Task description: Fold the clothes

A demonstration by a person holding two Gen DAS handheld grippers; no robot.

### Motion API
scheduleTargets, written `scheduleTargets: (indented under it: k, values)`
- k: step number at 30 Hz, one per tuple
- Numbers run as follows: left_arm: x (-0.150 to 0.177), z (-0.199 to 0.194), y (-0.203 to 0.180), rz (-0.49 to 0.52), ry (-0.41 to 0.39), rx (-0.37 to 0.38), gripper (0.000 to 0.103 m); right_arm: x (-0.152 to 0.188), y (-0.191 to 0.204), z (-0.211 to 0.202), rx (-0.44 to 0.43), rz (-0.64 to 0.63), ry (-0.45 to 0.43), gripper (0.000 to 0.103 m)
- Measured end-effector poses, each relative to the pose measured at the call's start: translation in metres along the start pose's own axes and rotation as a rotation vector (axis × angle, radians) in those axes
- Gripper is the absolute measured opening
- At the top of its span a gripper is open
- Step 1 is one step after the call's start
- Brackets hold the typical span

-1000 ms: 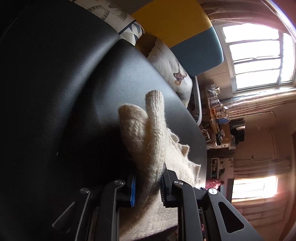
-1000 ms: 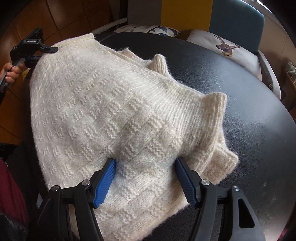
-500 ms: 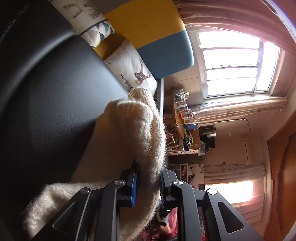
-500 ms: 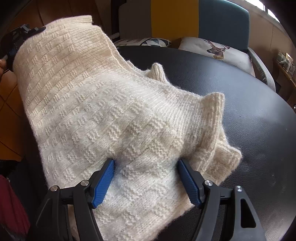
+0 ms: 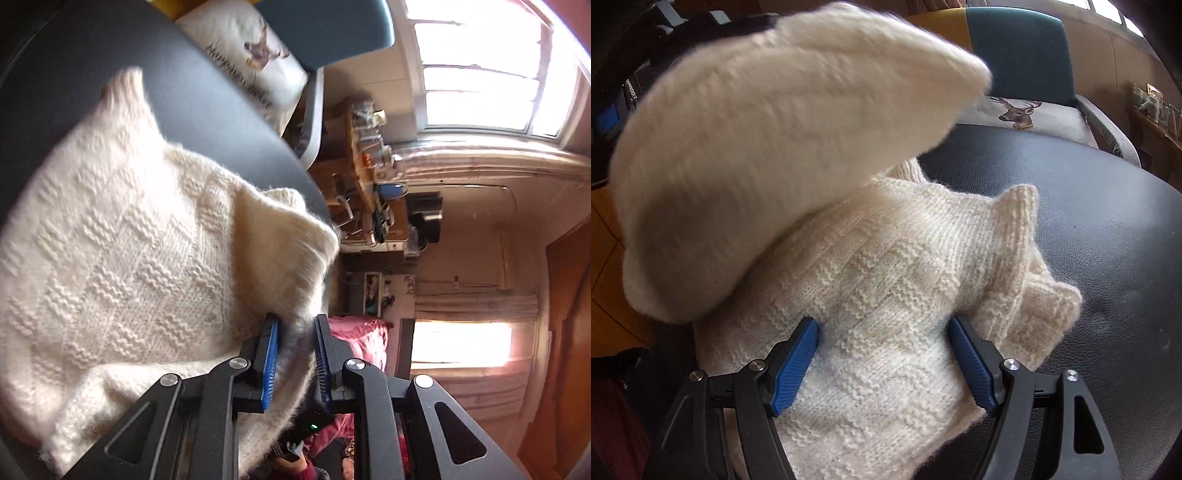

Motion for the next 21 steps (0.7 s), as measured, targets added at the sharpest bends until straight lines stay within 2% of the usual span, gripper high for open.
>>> scheduleTargets:
  k: [1, 6, 10, 12, 14, 18, 21]
  values:
    - [0.001, 0.008, 0.001, 0.000, 0.010, -0.006, 0.005, -0.006, -0.001, 0.004, -0.006, 0.001, -0.003, 0.076]
    - [0.008, 0.037, 0.003, 0.007, 0.055, -0.023, 0.005, -0.007, 0.001, 0.006, -0.003, -0.004, -0.010, 0.076]
    - [0.010, 0.011, -0.004, 0.044, 0.033, -0.004, 0.005, -0.007, 0.004, 0.008, -0.007, -0.004, -0.013, 0.076]
    - [0.007, -0.013, -0.013, 0.102, 0.002, 0.000, 0.005, -0.006, 0.006, 0.006, 0.006, -0.016, -0.008, 0.076]
    - [0.011, -0.043, -0.009, 0.182, -0.011, -0.057, 0.011, -0.005, 0.007, 0.002, 0.020, -0.023, 0.003, 0.076]
    - [0.027, -0.096, 0.014, 0.383, -0.033, -0.203, 0.040, 0.005, 0.003, -0.017, 0.033, -0.004, 0.006, 0.075]
    - [0.057, -0.116, 0.028, 0.569, -0.049, -0.288, 0.052, 0.019, 0.004, -0.036, 0.032, 0.042, -0.007, 0.075]
Point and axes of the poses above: each gripper's, at about its wrist camera, not at the fingertips, and z roughly the way its jaws point, y to its left, x to its underside, the point moved 9 cm from there along z, roughly the way its jaws point, and after that the axes turned 12 degrees about z, right-handed, at the moved point
